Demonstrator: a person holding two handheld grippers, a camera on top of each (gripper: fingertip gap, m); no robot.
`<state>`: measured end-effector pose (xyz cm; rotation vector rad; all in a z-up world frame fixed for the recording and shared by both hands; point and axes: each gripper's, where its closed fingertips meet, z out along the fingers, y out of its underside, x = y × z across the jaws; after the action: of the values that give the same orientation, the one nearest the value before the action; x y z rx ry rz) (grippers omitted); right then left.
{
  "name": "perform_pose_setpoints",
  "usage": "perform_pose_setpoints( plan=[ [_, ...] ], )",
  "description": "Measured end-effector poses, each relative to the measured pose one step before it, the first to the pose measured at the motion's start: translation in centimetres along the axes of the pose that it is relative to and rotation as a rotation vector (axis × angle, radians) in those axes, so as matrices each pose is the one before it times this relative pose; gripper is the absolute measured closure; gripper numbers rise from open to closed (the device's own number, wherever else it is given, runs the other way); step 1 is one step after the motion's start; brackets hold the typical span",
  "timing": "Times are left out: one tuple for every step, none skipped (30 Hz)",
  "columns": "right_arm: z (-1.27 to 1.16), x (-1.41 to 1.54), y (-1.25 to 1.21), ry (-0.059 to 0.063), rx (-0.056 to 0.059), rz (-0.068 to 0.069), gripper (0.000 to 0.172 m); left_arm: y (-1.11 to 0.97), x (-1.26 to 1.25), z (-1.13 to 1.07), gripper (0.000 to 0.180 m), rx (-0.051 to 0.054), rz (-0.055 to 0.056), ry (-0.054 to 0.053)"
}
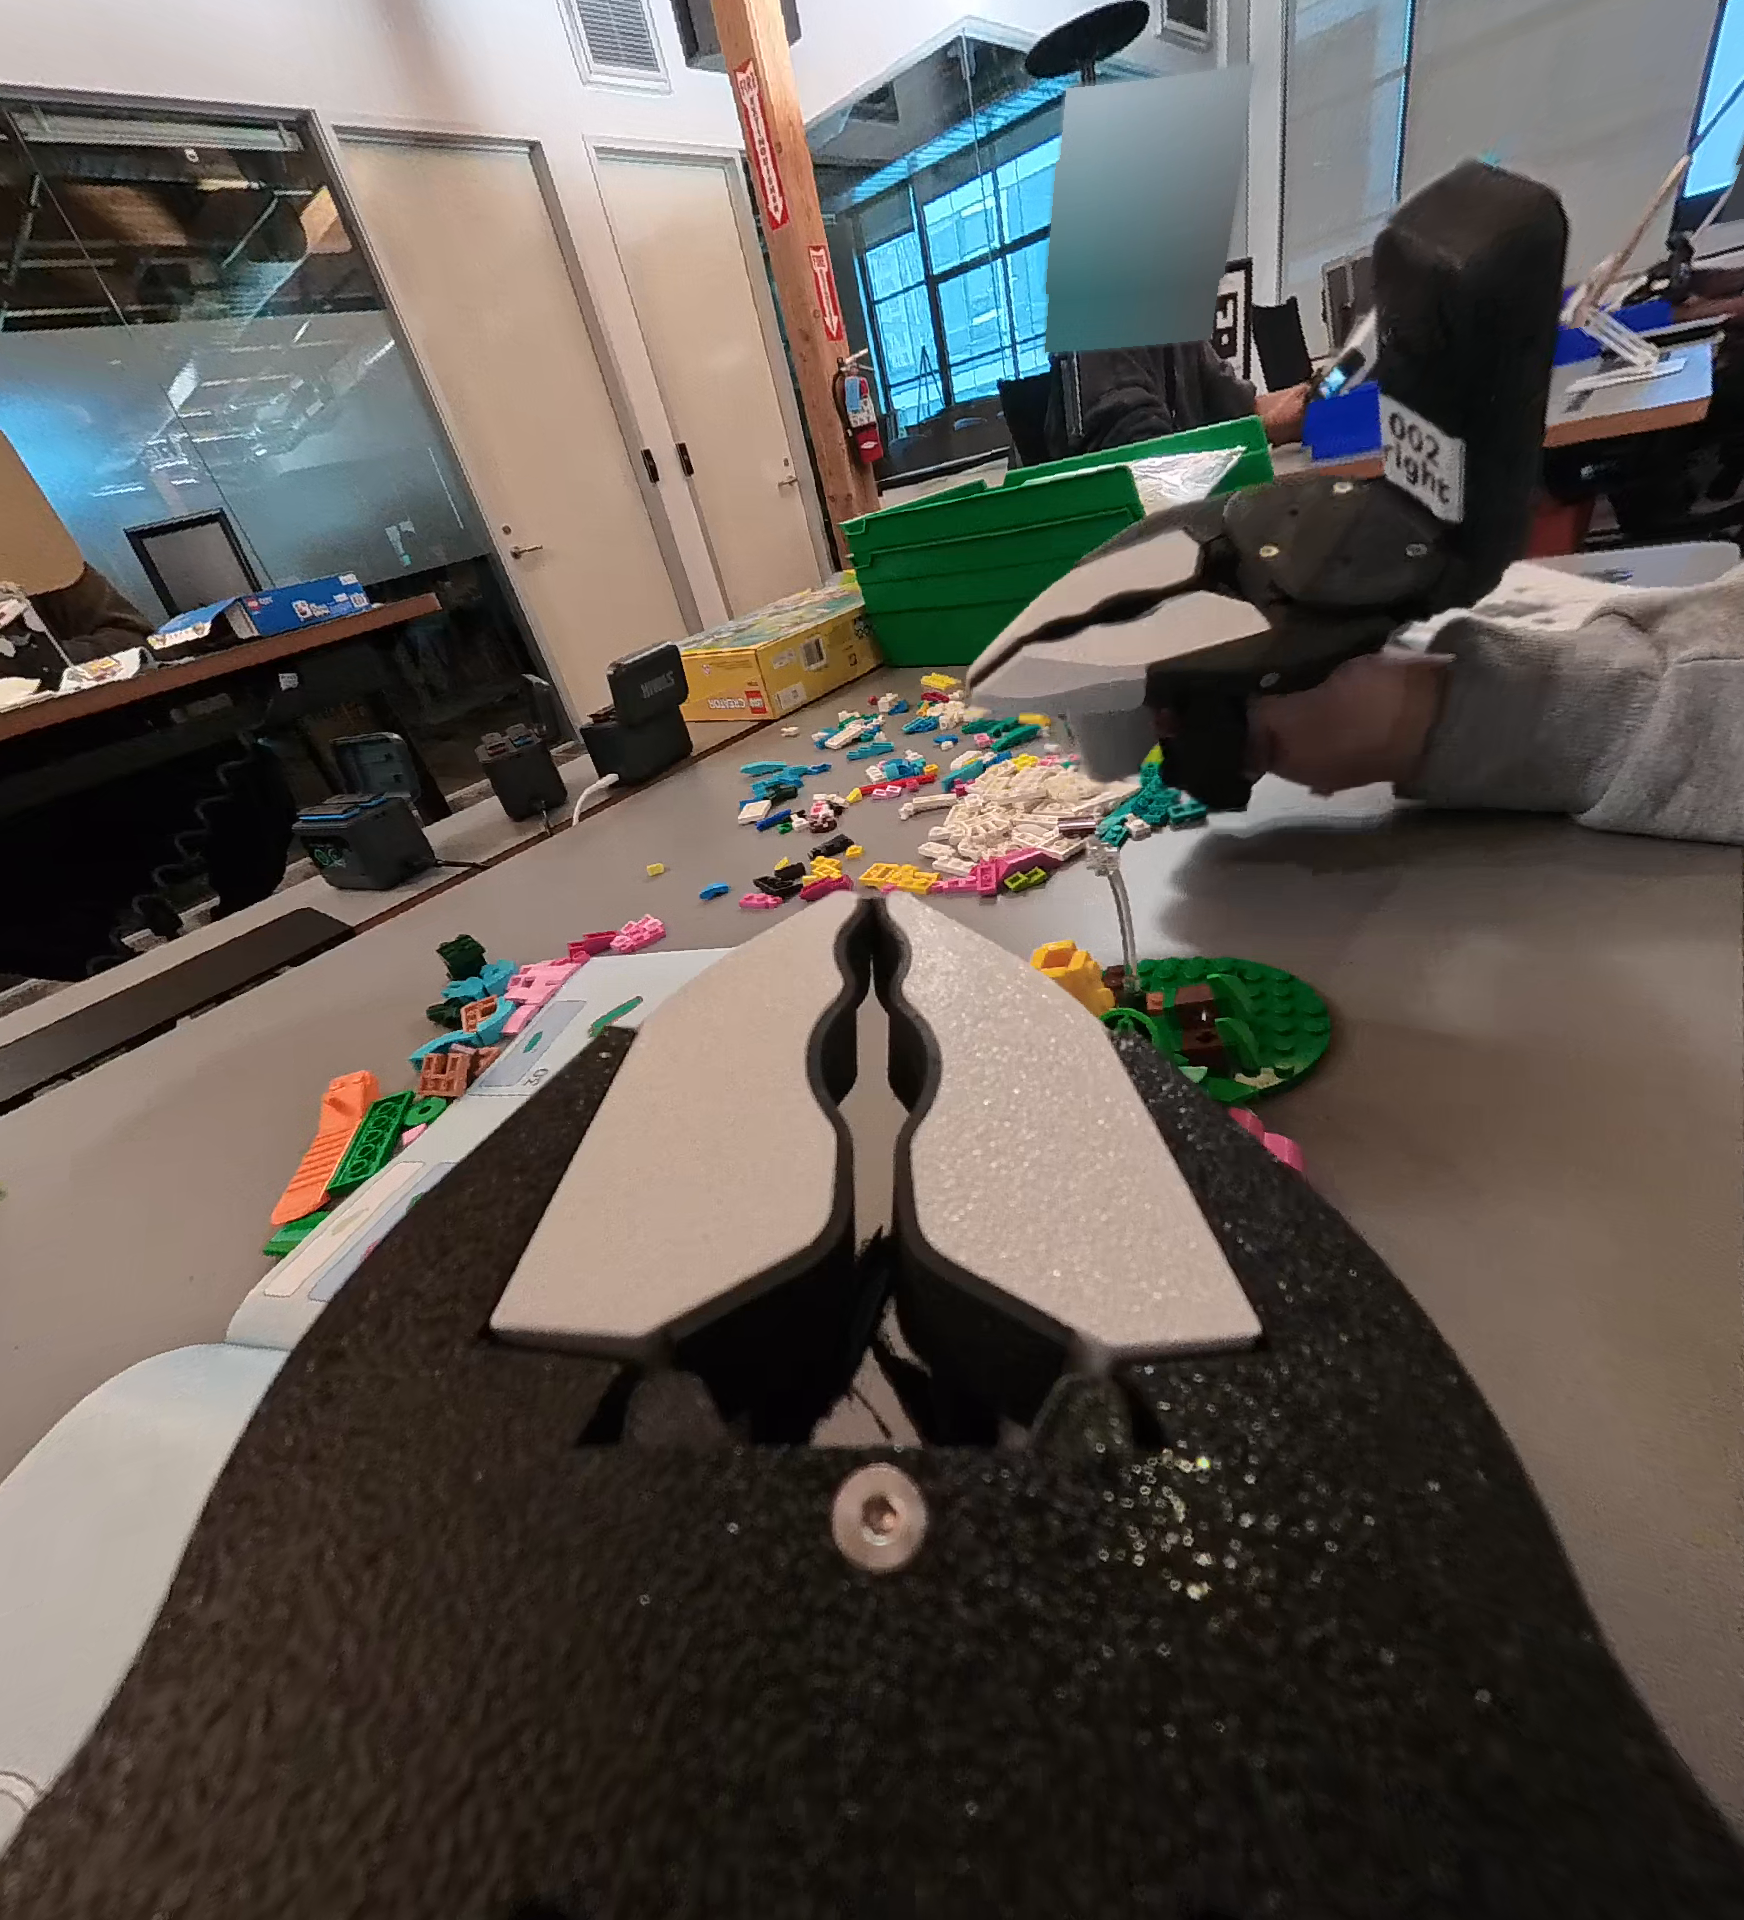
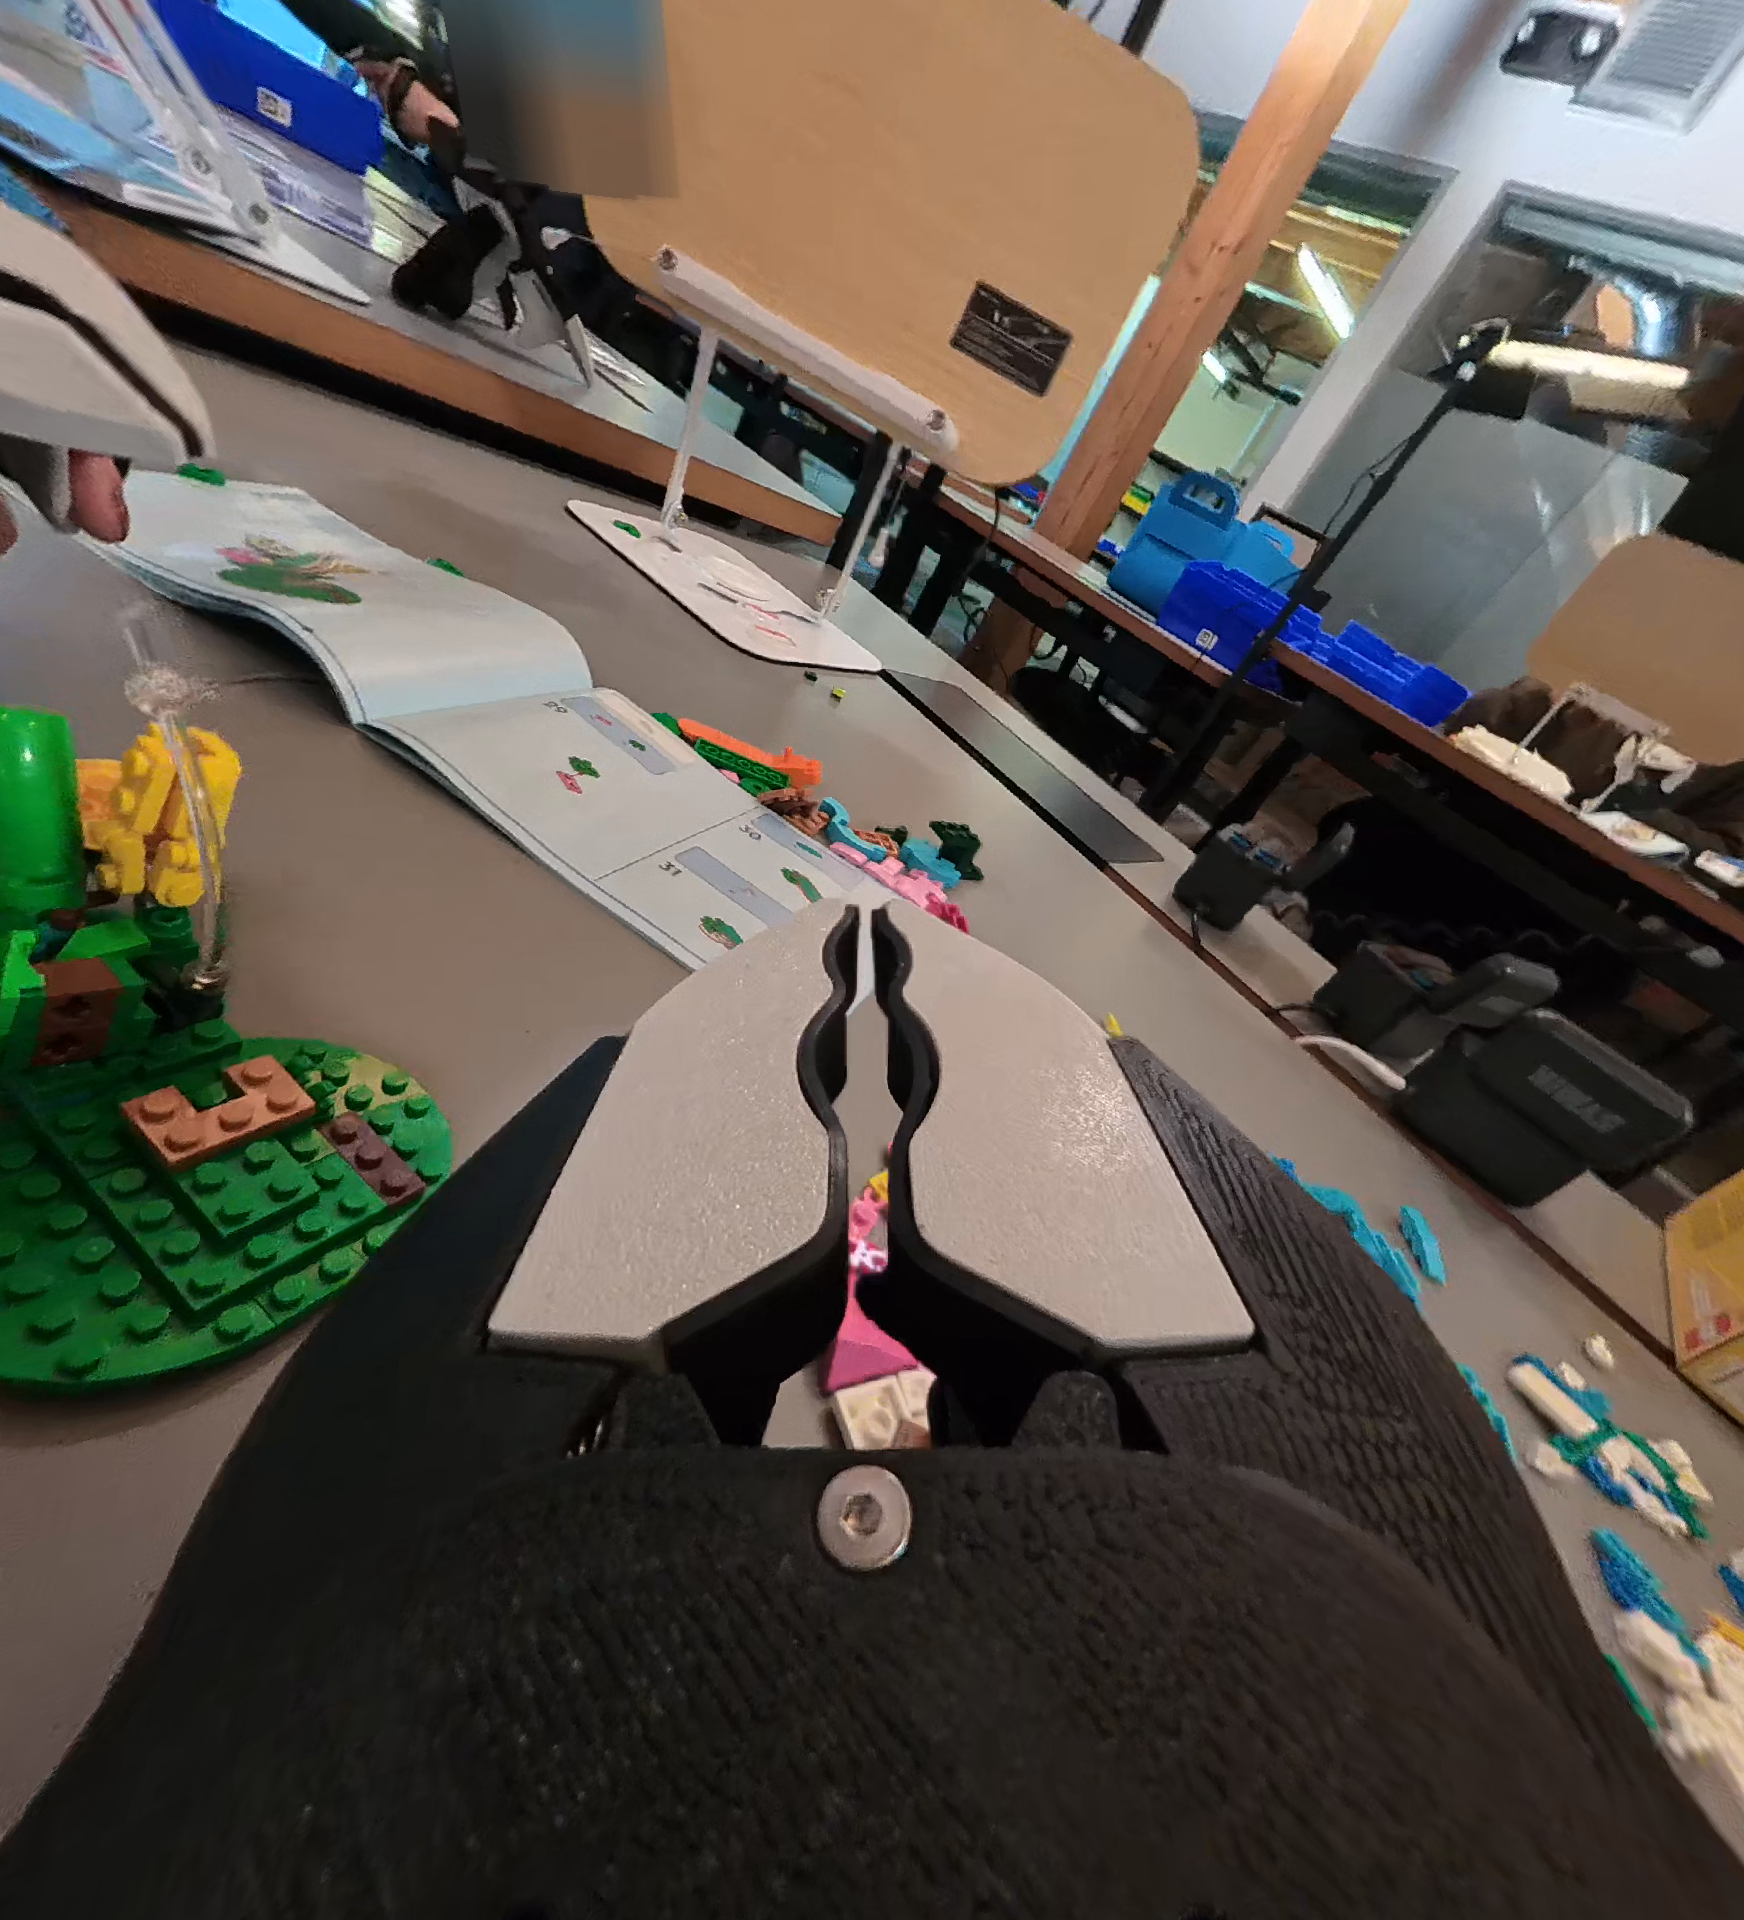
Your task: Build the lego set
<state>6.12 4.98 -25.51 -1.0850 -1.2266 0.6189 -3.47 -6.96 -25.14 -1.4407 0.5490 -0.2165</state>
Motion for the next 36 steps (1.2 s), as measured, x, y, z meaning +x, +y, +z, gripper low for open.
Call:
perform_pose_setpoints(
  plan=[
    [-0.293, 0.266, -0.078, -0.0063, -0.0134, 0.0056, 0.168, -0.047, -0.148, -0.031, 0.18, 0.0043, -0.0054, -0.0073],
    [-0.371, 0.178, -0.065, -0.0124, -0.016, -0.0073, 0.166, -0.053, -0.139, -0.05, 0.18, 0.0046, -0.0055, -0.0066],
    [-0.427, -0.124, 0.007, -0.0337, -0.0194, -0.0041, 0.162, -0.062, -0.126, -0.042, 0.18, 0.0051, -0.0045, -0.0057],
    [-0.416, -0.911, 0.041, -0.0881, -0.0214, 0.0202, 0.155, -0.054, -0.104, -0.057, 0.18, 0.0048, -0.0038, -0.0051],
    [-0.355, -1.646, 0.193, -0.1332, -0.0321, 0.0554, 0.142, -0.051, -0.081, -0.046, 0.18, 0.0037, -0.0032, -0.0038],
    [-0.182, -1.822, 0.375, -0.1356, -0.0457, 0.073, 0.125, -0.028, -0.052, -0.036, 0.18, 0.0025, -0.0027, -0.0024],
    [0.058, -1.507, 0.506, -0.1015, -0.0497, 0.0551, 0.115, -0.011, -0.025, -0.015, 0.18, 0.0011, -0.0017, -0.0012],
    [0.337, -1.085, 0.45, -0.0593, -0.0369, 0.0169, 0.107, -0.003, -0.008, -0.008, 0.18, 0.0001, -0.0001, -0.001],
    [0.568, -0.86, 0.353, -0.0356, -0.0282, -0.0086, 0.1, -0.008, -0.017, -0.007, 0.18, 0.0002, 0.0014, -0.0026],
    [0.734, -0.903, 0.351, -0.0434, -0.0338, -0.0021, 0.099, -0.008, -0.036, 0.006, 0.18, 0.0001, 0.0027, -0.0037],
    [0.815, -0.804, 0.339, -0.048, -0.041, 0.0124, 0.099, -0.009, -0.032, -0.005, 0.18, 0.0006, 0.0036, -0.0043],
    [0.819, -0.606, 0.242, -0.0439, -0.0331, 0.0108, 0.099, -0.019, -0.013, -0.004, 0.18, 0.0007, 0.0031, -0.003],
    [0.756, -0.33, 0.233, -0.0296, -0.0295, 0.0029, 0.097, -0.005, 0.006, -0.002, 0.18, 0.0005, 0.002, -0.0013],
    [0.663, -0.03, 0.271, -0.0149, -0.0303, 0.001, 0.093, -0.005, -0.04, -0.01, 0.18, -0.0001, 0.0018, -0.0041],
    [0.545, 0.118, 0.289, -0.01, -0.0305, 0.0039, 0.09, -0.022, -0.125, -0.021, 0.18, 0.0009, 0.0031, -0.0106],
    [0.448, 0.159, 0.206, -0.0084, -0.0247, 0.0041, 0.087, -0.056, -0.155, -0.04, 0.18, 0.0029, 0.0046, -0.0139],
    [0.354, 0.225, 0.14, -0.0032, -0.0194, -0.0019, 0.086, -0.086, -0.2, -0.056, 0.18, 0.0045, 0.0055, -0.0159],
    [0.286, 0.136, 0.021, -0.0051, -0.0116, -0.0042, 0.086, -0.082, -0.157, -0.064, 0.18, 0.0047, 0.0051, -0.0132],
    [0.233, 0.055, -0.019, -0.0092, -0.0118, 0.0034, 0.086, -0.042, -0.083, -0.031, 0.179, 0.003, 0.0031, -0.0072],
    [0.189, -0.011, -0.103, -0.0088, -0.0076, 0.0035, 0.087, 0.002, 0.013, 0.005, 0.179, -0.0004, 0.0009, 0.0001],
    [0.158, -0.045, -0.109, -0.0079, -0.0041, -0.0004, 0.087, 0.035, 0.047, 0.024, 0.179, -0.0023, -0.0009, 0.0035],
    [0.142, 0.046, -0.03, -0.0012, -0.0078, -0.0026, 0.087, 0.045, 0.029, 0.033, 0.179, -0.0022, -0.0008, 0.0023],
    [0.135, 0.112, 0.155, 0.0029, -0.0174, -0.005, 0.087, 0.024, 0.03, 0.014, 0.179, -0.001, -0.0001, 0.0019],
    [0.133, 0.156, 0.273, 0.0056, -0.0241, -0.0052, 0.087, 0.003, 0.021, 0.008, 0.179, -0.0001, -0.0001, 0.0018],
    [0.091, 0.11, 0.198, 0.0045, -0.0192, -0.0061, 0.087, 0.017, 0.026, 0.002, 0.179, -0.0003, -0.001, 0.0023],
    [-0.022, 0.015, -0.033, 0.0014, -0.0051, -0.0085, 0.091, 0.011, 0.004, 0.021, 0.179, -0.0003, -0.0012, 0.0012],
    [-0.022, 0.042, 0.081, 0.0049, -0.0131, -0.005, 0.094, 0.003, -0.001, 0.005, 0.179, 0.0, -0.0009, 0.0004],
    [-0.01, -0.02, 0.031, 0.002, -0.0093, -0.0053, 0.094, 0.015, 0.004, 0.016, 0.179, -0.0005, -0.0018, 0.0016],
    [-0.003, 0.001, 0.028, 0.0042, -0.0076, -0.0022, 0.095, 0.024, 0.017, 0.021, 0.179, -0.0011, -0.0024, 0.0025],
    [0.006, 0.003, 0.005, 0.0052, -0.0051, -0.0032, 0.095, 0.022, 0.009, 0.015, 0.179, -0.0012, -0.002, 0.0012],
    [-0.006, 0.0, -0.004, 0.0054, -0.0038, -0.0037, 0.095, 0.005, -0.011, 0.004, 0.179, -0.0001, -0.001, -0.0005],
    [-0.002, 0.021, 0.0, 0.0049, -0.0027, -0.0023, 0.095, -0.01, -0.009, -0.001, 0.179, 0.0011, -0.0009, 0.0001],
    [0.007, 0.033, -0.016, 0.0051, -0.0015, -0.0005, 0.095, -0.003, 0.014, -0.002, 0.18, 0.0003, -0.0011, 0.0012],
    [0.006, 0.065, -0.021, 0.0041, -0.0002, 0.0013, 0.095, 0.01, -0.014, -0.004, 0.18, 0.0001, -0.0001, -0.0006],
    [0.016, 0.11, -0.022, 0.0034, 0.0007, 0.0027, 0.095, -0.007, -0.005, -0.006, 0.18, 0.0004, 0.0003, -0.0005],
    [0.023, 0.165, -0.032, 0.0049, 0.0014, 0.0038, 0.095, 0.002, 0.01, 0.009, 0.18, 0.0, -0.0001, 0.001]
  ],
)
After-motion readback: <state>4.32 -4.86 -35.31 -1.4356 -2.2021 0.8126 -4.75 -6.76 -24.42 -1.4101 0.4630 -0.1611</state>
